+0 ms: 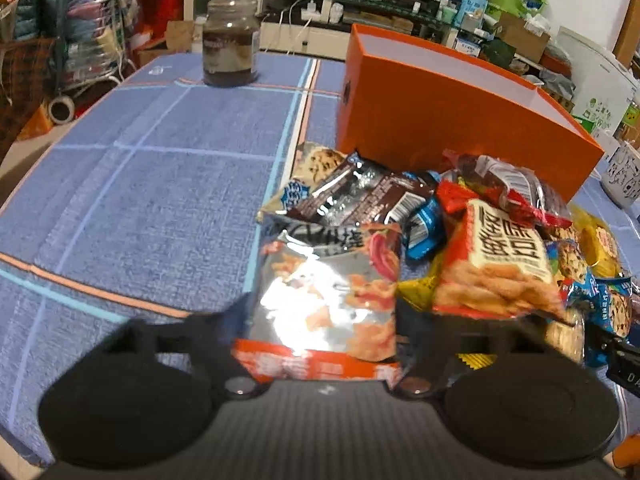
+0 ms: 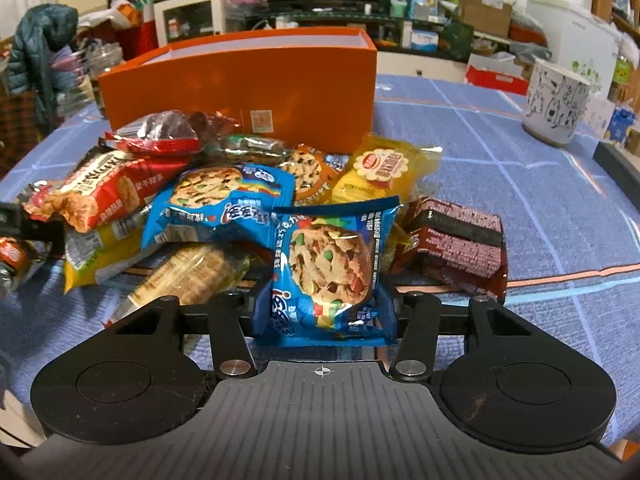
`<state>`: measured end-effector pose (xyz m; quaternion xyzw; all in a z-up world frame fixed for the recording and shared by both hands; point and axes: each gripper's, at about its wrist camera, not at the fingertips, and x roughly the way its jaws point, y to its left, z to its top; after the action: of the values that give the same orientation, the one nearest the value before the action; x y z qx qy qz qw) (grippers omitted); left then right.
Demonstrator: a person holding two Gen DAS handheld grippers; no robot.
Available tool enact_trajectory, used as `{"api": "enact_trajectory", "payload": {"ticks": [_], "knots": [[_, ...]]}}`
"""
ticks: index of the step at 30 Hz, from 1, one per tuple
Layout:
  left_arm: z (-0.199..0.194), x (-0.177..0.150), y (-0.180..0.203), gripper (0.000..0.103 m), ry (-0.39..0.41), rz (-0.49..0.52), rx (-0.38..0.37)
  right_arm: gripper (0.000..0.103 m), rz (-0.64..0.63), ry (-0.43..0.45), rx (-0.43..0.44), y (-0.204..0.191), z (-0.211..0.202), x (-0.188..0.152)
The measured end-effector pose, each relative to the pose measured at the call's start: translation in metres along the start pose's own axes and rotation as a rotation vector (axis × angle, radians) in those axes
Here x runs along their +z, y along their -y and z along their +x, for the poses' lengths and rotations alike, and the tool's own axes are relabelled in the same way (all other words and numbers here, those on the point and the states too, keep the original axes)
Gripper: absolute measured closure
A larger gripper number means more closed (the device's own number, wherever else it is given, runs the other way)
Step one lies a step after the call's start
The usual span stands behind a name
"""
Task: Organize snacks
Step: 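Carry the cookie pack with the right tool while the left tool lifts the silver chip bag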
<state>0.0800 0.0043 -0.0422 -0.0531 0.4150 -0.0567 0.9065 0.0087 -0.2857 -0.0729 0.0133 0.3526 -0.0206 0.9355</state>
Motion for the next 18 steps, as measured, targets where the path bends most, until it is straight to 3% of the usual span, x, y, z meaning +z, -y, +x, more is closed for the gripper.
{"api": "enact_trajectory", "payload": {"ticks": [5,10,18], "knots": [[-0.007,-0.001,0.006,0.039,-0.001,0.051,0.009,0.065,-0.017,0.012,0.005,-0.003,-0.005,-0.001],[-0.025,0.0,0.005,0.039,0.037,0.055,-0.029,0.065,-0.047,0.05,-0.007,-0.005,-0.017,0.0],[-0.043,0.0,0.001,0.039,0.07,0.024,-0.023,0.065,-0.102,0.138,-0.027,-0.01,-0.042,0.003]]}}
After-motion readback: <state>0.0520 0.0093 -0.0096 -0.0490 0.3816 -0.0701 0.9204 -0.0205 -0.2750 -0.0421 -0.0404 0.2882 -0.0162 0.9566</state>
